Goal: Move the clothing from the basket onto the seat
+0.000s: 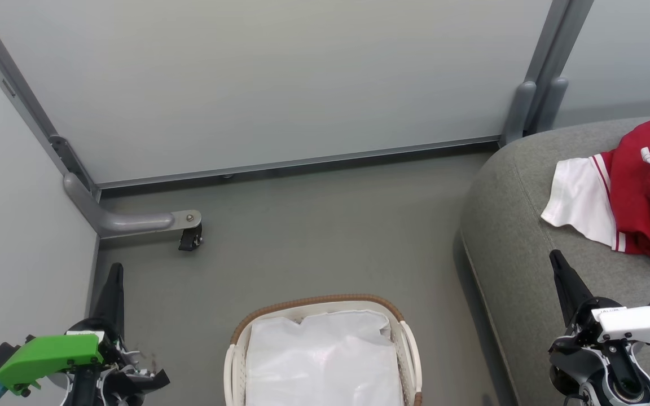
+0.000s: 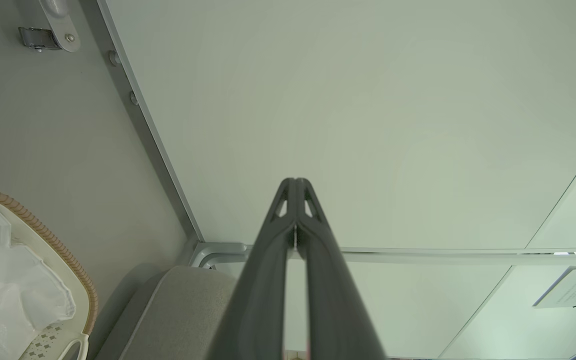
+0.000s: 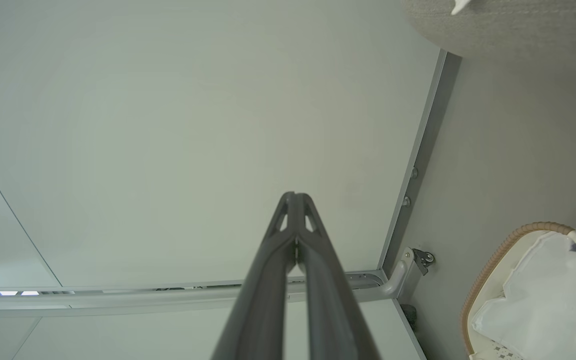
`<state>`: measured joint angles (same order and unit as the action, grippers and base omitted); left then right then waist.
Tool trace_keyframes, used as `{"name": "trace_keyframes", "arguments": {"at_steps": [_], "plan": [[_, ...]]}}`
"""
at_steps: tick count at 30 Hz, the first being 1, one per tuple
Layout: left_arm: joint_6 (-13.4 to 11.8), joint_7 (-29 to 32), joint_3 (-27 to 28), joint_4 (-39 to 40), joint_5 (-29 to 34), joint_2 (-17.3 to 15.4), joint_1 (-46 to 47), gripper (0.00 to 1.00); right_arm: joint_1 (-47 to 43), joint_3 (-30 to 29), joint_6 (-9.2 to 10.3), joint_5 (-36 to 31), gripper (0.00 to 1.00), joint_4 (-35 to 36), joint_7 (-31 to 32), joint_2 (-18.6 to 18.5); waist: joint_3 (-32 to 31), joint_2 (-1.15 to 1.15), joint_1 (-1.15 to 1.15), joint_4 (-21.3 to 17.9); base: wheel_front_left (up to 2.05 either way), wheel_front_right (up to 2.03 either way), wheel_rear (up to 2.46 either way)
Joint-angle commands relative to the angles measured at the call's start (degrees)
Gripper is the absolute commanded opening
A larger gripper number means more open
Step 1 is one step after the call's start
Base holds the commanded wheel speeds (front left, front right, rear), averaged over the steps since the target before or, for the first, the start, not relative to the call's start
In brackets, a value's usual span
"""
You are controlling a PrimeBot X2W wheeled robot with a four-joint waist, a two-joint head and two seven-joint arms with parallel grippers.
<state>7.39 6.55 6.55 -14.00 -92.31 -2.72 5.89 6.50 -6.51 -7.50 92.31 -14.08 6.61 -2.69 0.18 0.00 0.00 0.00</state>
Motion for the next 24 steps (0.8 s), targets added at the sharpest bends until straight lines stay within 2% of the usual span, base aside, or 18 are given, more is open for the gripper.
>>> {"name": "trace_keyframes", "arguments": {"at_steps": [1,24], "plan": [[0.2,0.2,0.1,0.0,-0.2,-0.3,0.6,0.00,-0.6,-0.1,0.02,0.2,0.00,0.2,0.1,-0.4,0.0,0.00,0.00,0.0,0.00,0.00,0.00],[0.2,0.2,0.1,0.0,-0.2,-0.3,0.6,0.00,-0.6,-0.1,0.02,0.2,0.00,0.2,0.1,-0.4,0.0,0.00,0.00,0.0,0.00,0.00,0.00]]}}
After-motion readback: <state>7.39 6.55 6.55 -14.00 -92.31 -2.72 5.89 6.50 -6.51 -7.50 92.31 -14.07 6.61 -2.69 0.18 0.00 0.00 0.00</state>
